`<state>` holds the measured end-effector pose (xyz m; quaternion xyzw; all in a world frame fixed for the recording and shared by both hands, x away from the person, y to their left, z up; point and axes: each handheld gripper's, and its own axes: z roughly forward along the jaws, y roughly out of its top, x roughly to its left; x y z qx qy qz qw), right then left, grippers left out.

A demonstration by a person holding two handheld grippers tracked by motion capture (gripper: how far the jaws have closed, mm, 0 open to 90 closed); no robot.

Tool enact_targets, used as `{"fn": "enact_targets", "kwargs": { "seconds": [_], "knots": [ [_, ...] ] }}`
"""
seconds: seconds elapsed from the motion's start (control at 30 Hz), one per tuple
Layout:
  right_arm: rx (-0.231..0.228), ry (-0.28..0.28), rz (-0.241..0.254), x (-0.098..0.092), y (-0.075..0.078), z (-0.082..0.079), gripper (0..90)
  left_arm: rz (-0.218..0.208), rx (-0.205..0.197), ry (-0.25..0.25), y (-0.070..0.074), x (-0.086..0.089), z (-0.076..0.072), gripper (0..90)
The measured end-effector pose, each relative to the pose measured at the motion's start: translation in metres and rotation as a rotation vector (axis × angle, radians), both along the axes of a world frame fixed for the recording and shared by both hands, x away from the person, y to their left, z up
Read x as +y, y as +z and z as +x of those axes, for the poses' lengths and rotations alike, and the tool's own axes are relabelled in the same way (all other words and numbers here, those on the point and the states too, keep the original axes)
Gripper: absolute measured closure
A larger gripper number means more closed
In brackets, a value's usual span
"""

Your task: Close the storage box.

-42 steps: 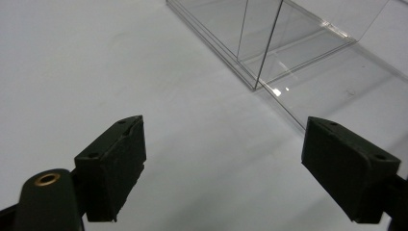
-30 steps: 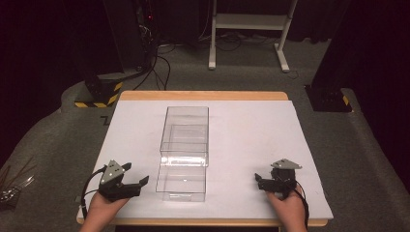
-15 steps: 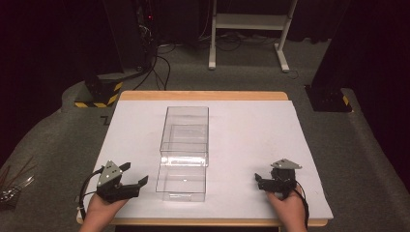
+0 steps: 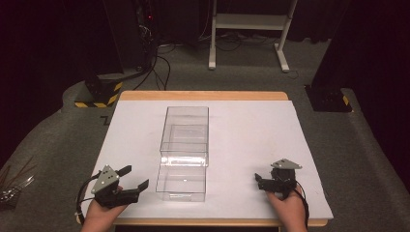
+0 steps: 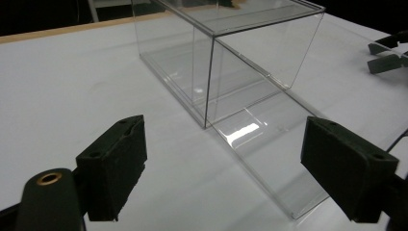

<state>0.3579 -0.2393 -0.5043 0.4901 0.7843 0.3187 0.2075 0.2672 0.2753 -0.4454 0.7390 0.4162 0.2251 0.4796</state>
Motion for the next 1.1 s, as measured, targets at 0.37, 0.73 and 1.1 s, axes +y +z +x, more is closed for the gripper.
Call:
{"fn": "enact_targets", "kwargs": {
  "seconds": [0.37,0.73,1.1],
  "knots": [
    [0.0,0.0,0.0,0.0,0.0,0.0,11.1,-0.05,-0.027,-0.055,0.007,-0.011,-0.008,16.5],
    [-0.001,0.0,0.0,0.0,0.0,0.0,11.1,-0.048,-0.003,-0.109,0.001,-0.026,-0.015,14.8],
    [-0.001,0.0,0.0,0.0,0.0,0.0,11.1,-0.021,0.042,-0.141,-0.011,-0.033,-0.012,13.3]
  ]
}}
